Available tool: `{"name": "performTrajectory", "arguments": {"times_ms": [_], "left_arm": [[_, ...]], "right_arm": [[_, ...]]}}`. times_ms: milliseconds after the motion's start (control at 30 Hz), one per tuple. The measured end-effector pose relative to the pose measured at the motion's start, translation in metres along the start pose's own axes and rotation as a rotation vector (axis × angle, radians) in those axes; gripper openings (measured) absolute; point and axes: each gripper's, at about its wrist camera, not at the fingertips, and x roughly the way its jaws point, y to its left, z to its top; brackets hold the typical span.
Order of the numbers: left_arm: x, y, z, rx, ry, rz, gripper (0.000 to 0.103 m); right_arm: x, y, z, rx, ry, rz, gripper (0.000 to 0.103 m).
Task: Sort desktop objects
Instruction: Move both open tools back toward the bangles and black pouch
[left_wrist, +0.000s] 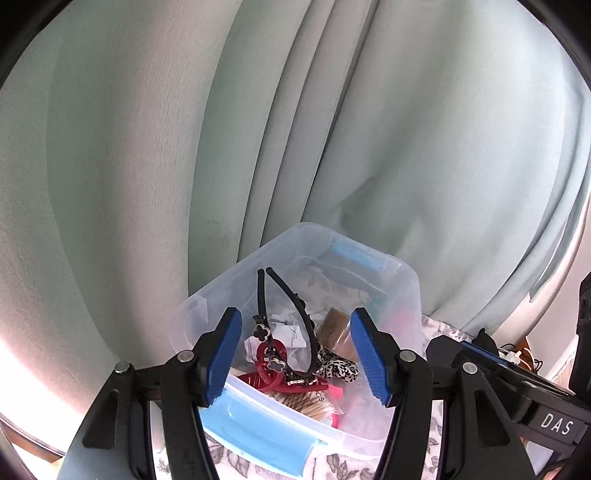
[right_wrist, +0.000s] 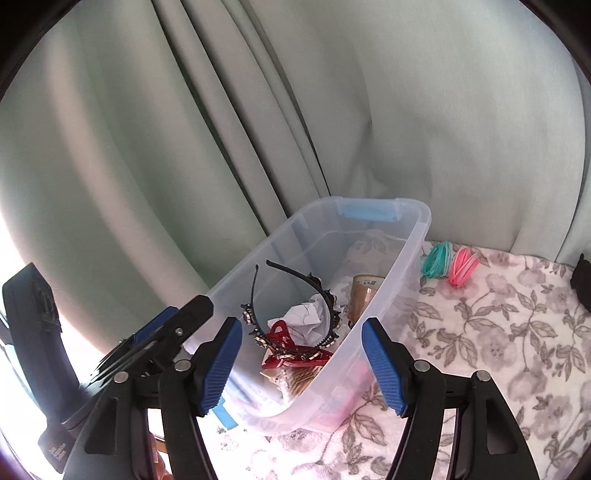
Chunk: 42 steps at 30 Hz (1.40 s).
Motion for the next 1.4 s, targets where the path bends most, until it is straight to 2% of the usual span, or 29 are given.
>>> {"name": "performTrajectory", "arguments": {"times_ms": [200,467,900,1033,1200,1400], "left_arm": [[-0.001,-0.019,0.0,0.034,-0.021,-0.011,0.062],[-0.009,-0.049,-0.008,0.06,-0.028,-0.082,0.062],[0.008,-0.13,-0.024,0.195,0.004,-0.169,0.063],[0.016,-0.155,-0.028,0.236,0.018,-0.194,0.066],[0.042,-0.183,-0.037,0.294,0.067,-0.211,0.067],[0.084,-0.205,-0.048,0.341,0.135,-0.194,0.067]], "right_arm": [[-0.024,-0.009,-0.004,0.038,-0.044,0.003,0.071],[-0.055,-0.037,-0.013,0.084,-0.111,-0.018,0.071],[-0.121,-0.123,-0.027,0.179,-0.223,-0.203,0.071],[-0.138,-0.147,-0.03,0.218,-0.25,-0.253,0.071],[-0.141,-0.18,-0.032,0.267,-0.233,-0.319,0.071],[-0.125,-0.218,-0.034,0.298,-0.165,-0.368,0.071]]}}
